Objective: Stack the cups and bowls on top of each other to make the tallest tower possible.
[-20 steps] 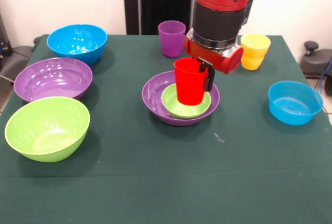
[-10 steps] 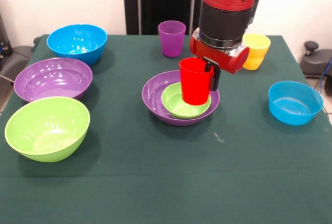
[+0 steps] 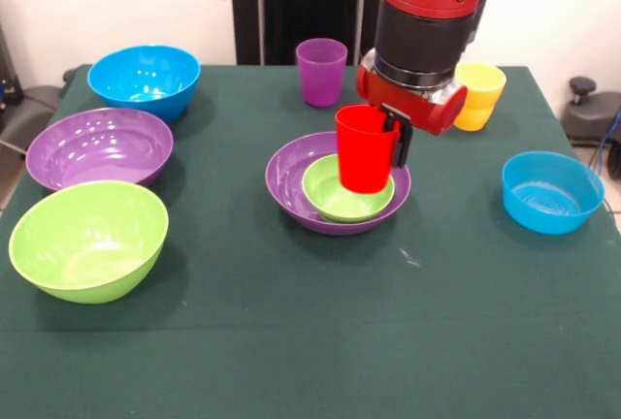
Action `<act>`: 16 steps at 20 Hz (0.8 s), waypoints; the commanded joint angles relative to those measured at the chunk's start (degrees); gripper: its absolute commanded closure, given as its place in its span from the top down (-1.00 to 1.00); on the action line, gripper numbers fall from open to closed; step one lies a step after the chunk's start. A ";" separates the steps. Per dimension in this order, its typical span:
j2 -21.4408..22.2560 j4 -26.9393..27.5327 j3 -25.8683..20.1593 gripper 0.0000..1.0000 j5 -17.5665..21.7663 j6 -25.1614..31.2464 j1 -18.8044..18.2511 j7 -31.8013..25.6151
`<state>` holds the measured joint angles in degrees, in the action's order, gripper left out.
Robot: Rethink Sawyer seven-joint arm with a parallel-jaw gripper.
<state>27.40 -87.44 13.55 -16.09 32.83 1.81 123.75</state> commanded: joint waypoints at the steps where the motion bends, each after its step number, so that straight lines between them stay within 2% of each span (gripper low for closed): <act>1: -1.00 -2.26 -0.47 -1.00 2.94 0.33 2.43 7.42; 7: 0.14 -5.97 0.26 -1.00 1.96 -1.51 3.12 8.16; 16: 0.01 -9.47 -0.90 -1.00 0.22 -9.39 3.31 9.55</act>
<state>27.50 -92.03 16.63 -16.11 30.00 4.38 123.75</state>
